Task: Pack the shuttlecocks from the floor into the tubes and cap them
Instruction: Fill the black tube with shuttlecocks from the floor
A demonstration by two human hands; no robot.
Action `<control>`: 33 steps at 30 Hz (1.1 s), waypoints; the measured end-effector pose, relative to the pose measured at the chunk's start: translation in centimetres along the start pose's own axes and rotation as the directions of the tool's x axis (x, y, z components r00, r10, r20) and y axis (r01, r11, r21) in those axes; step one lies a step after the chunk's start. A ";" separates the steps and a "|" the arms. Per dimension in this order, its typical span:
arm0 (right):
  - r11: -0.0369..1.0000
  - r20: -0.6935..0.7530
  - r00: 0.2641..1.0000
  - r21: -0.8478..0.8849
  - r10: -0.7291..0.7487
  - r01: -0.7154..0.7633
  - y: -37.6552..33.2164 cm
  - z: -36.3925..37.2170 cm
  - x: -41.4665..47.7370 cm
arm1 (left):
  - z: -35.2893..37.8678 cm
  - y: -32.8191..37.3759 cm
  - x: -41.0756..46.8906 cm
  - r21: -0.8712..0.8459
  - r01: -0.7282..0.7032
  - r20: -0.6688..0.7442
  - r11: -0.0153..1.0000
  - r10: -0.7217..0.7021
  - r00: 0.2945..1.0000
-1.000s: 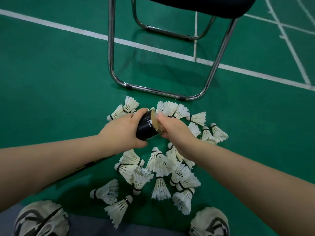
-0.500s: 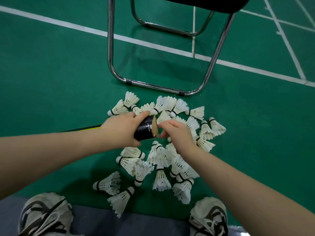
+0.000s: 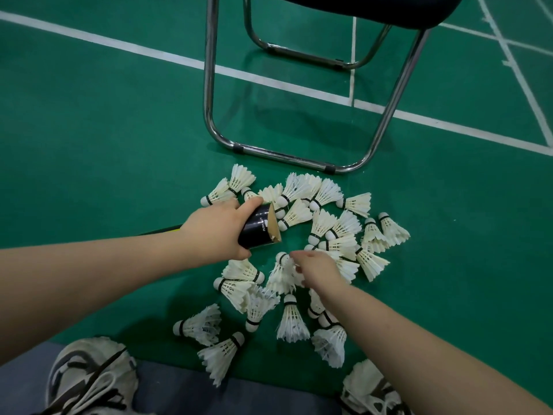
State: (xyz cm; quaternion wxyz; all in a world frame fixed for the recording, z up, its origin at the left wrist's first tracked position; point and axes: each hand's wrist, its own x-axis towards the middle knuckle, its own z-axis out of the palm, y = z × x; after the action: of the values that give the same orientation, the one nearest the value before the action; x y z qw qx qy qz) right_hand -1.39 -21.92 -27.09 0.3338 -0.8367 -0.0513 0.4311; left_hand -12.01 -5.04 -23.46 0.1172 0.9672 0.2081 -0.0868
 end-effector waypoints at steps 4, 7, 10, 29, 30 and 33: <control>0.962 -0.041 0.981 0.193 -0.188 0.193 -3.4 -2.5 1.4 | 0.1 -0.3 0.5 0.006 0.008 -0.001 1.000 -0.008 1.000; 0.917 -0.069 0.952 0.253 -0.300 0.307 -4.4 -4.3 1.0 | 0.2 -0.3 0.9 -0.012 0.011 -0.001 1.000 -0.011 1.000; 0.970 0.004 0.971 -0.023 -0.240 0.240 -2.8 -3.8 0.5 | 0.5 -0.3 1.1 -0.014 0.015 0.013 1.000 -0.014 1.000; 0.996 0.173 0.981 -0.006 0.091 -0.092 -0.7 3.0 0.4 | 0.6 0.1 1.0 -0.011 0.035 0.009 0.999 -0.035 0.999; 0.996 0.150 0.986 0.033 0.071 -0.077 -1.0 2.8 0.3 | 0.6 0.1 1.0 -0.011 0.035 0.006 0.999 -0.035 0.999; 0.995 0.050 0.999 0.096 0.014 -0.019 -1.3 2.4 0.6 | 0.7 -0.1 1.0 -0.016 0.034 -0.008 0.999 -0.034 0.999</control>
State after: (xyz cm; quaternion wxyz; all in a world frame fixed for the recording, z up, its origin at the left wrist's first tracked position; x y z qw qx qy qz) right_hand -2.54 -19.45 -27.70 0.3690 -0.8092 -0.0316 0.4561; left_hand -11.27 -4.72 -24.39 0.1227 0.9629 0.2256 -0.0830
